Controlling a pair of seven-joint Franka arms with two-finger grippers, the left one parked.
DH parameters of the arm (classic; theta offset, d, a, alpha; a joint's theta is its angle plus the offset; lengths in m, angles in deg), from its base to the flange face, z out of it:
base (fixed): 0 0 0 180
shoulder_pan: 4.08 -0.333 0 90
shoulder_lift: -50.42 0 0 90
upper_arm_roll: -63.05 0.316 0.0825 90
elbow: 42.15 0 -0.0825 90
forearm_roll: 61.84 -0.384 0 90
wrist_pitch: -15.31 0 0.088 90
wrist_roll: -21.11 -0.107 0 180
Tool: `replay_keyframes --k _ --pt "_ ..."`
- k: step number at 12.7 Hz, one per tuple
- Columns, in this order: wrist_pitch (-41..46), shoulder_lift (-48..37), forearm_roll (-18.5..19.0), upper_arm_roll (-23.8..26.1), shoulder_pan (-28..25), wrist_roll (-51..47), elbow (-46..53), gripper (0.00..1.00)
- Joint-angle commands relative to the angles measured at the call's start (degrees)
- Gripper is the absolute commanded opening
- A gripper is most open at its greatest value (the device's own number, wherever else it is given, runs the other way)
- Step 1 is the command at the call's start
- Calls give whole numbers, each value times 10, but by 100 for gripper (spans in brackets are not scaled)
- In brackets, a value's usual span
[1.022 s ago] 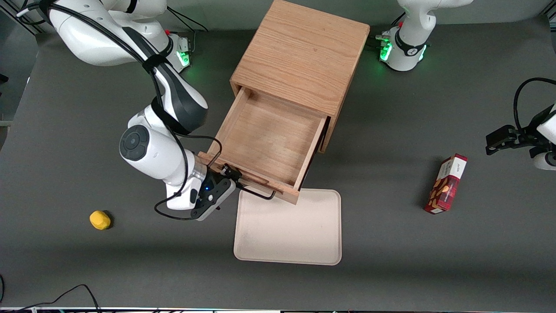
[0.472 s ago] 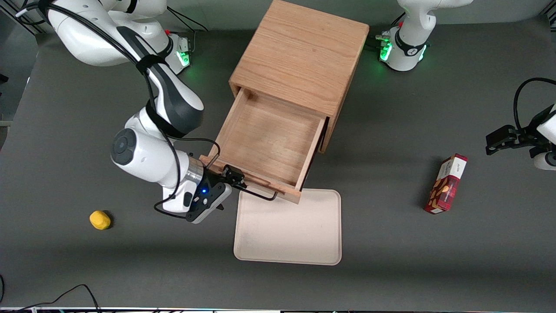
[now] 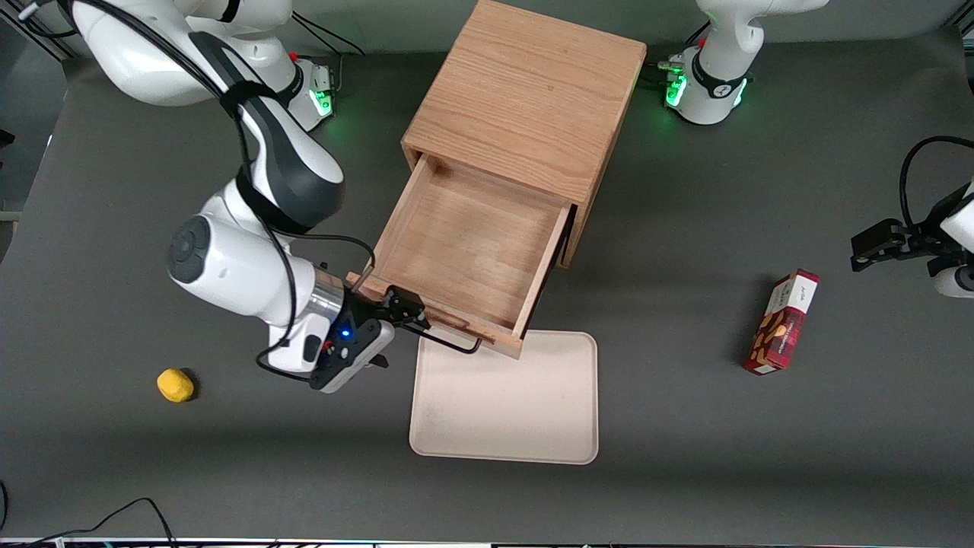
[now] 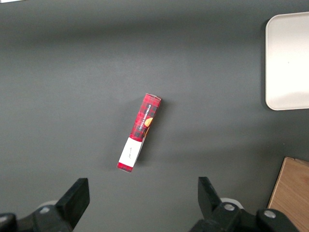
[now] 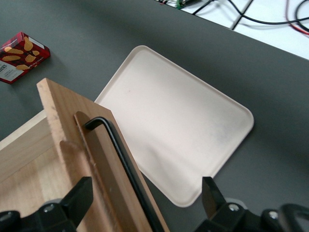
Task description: Open upper drawer
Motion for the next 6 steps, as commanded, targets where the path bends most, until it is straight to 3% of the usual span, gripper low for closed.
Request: replay_keyframes --k 1,5,6 --pt "76 -76 -6 -70 6 -20 -12 100" --pt "171 -170 4 -152 42 -45 -66 100" --pt "194 -199 30 -158 55 -90 -86 100"
